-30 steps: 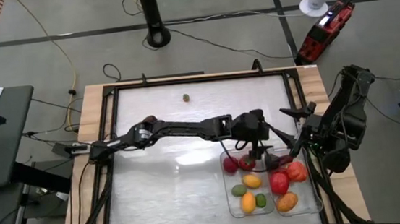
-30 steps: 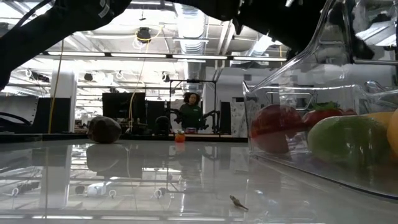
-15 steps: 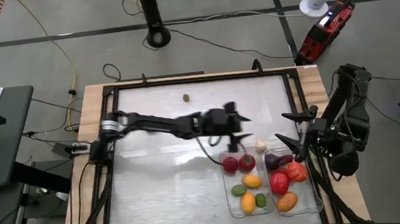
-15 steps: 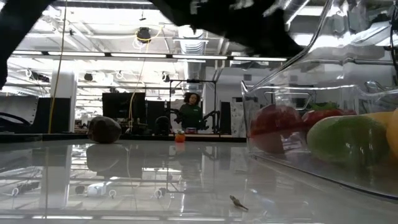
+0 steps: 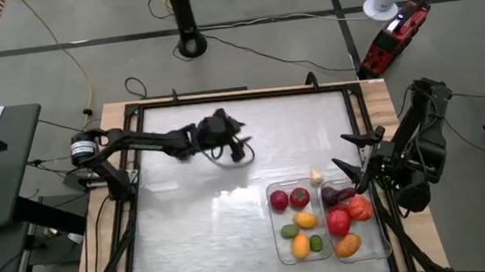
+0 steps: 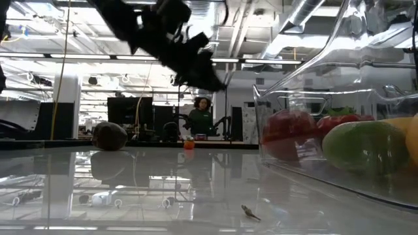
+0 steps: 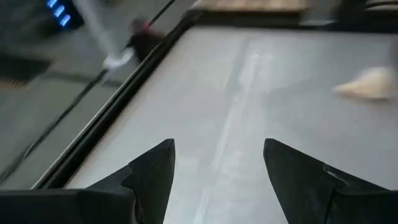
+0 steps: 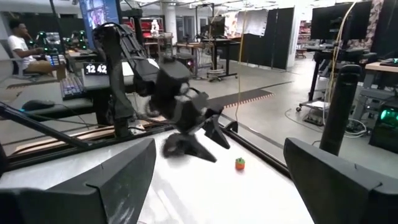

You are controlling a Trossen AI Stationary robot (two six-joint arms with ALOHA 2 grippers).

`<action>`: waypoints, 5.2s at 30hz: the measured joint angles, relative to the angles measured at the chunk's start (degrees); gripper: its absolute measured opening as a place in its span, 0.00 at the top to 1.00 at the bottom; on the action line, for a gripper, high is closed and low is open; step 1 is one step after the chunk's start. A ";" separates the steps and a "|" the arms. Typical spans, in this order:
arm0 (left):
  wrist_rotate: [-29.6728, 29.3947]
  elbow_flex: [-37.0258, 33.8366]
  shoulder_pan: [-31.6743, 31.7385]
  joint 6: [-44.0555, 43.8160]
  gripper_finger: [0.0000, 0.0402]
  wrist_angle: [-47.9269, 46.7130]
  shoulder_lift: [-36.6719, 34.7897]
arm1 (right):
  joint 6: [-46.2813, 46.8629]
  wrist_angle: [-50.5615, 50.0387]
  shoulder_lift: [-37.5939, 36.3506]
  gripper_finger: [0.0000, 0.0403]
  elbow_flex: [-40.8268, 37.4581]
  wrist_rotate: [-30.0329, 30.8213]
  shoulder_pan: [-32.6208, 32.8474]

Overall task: Sort produce into baskets
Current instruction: Put the persimmon into the left transparent bin, then put the apple into the left transparent bin

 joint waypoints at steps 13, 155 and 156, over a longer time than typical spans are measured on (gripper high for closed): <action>2.77 -4.60 15.97 -4.24 0.42 3.58 3.70 | -0.08 -0.29 -0.04 0.06 0.00 -0.84 -0.40; -10.14 -32.63 8.59 -15.28 0.13 -27.39 -35.44 | 0.46 2.40 1.88 0.06 -0.02 -2.65 -0.40; -9.53 -33.34 9.34 -15.30 0.13 -26.77 -35.44 | 0.44 2.40 1.88 0.06 -0.02 -2.65 -0.40</action>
